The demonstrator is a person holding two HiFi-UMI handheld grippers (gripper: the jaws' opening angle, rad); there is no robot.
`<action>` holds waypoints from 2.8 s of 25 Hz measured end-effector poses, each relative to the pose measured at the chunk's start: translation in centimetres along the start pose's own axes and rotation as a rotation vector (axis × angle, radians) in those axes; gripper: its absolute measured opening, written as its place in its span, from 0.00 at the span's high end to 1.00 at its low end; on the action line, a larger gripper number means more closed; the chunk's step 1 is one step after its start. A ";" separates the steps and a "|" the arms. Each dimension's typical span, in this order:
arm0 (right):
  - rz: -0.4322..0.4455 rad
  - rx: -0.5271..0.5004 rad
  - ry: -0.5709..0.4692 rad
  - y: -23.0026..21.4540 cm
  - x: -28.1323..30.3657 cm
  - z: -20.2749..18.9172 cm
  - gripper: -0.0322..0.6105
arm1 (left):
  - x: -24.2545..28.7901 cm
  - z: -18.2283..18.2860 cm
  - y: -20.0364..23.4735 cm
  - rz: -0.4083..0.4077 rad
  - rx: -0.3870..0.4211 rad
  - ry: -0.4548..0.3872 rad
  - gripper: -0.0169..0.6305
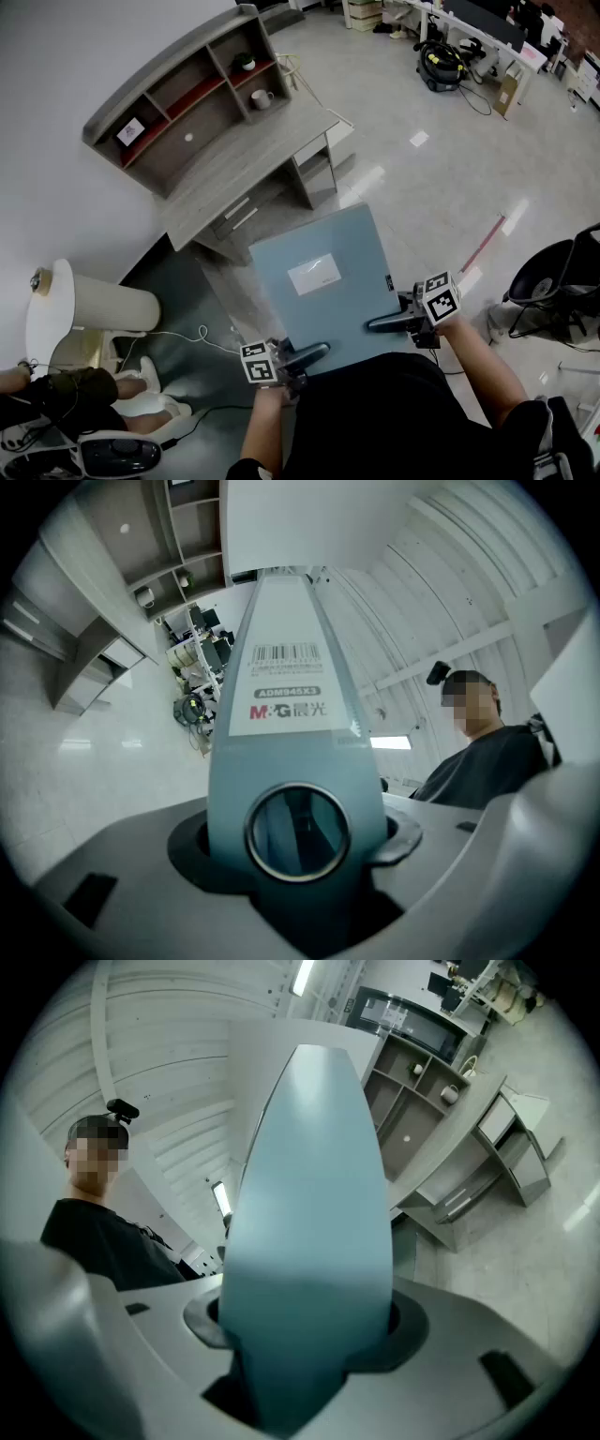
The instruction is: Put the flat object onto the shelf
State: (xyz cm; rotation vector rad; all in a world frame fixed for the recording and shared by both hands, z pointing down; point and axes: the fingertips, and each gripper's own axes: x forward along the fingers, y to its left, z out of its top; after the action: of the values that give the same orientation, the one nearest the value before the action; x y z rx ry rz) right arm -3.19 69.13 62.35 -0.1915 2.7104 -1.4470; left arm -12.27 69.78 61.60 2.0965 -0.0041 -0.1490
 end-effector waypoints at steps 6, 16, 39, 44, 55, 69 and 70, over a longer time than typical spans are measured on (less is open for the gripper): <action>0.027 0.002 -0.011 0.5 -2.2 -0.7 0.53 | 2.1 -1.4 -0.3 0.017 0.011 -0.008 0.52; 0.061 -0.012 -0.048 -0.7 -3.3 1.8 0.52 | 3.9 0.5 0.2 0.029 0.072 0.022 0.52; -0.043 0.041 -0.073 -14.5 1.9 22.6 0.52 | 3.8 22.7 13.6 -0.034 0.002 0.028 0.52; -0.061 0.046 -0.072 -18.2 5.6 28.5 0.52 | 1.5 29.5 17.2 -0.047 -0.007 0.028 0.52; -0.085 0.022 -0.052 -21.9 9.7 34.2 0.52 | -1.1 36.0 20.7 -0.064 0.023 0.012 0.52; 0.000 0.045 0.040 -24.9 12.7 37.5 0.51 | -3.1 39.0 23.1 0.050 0.021 -0.112 0.52; 0.008 0.045 0.046 -25.4 12.7 37.8 0.51 | -3.0 39.3 23.5 0.063 0.026 -0.121 0.52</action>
State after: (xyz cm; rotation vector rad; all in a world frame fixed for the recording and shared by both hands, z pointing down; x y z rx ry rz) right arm -9.42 22.25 62.43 -0.1462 2.7077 -1.5267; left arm -18.16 24.28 62.55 2.1074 -0.1455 -0.2381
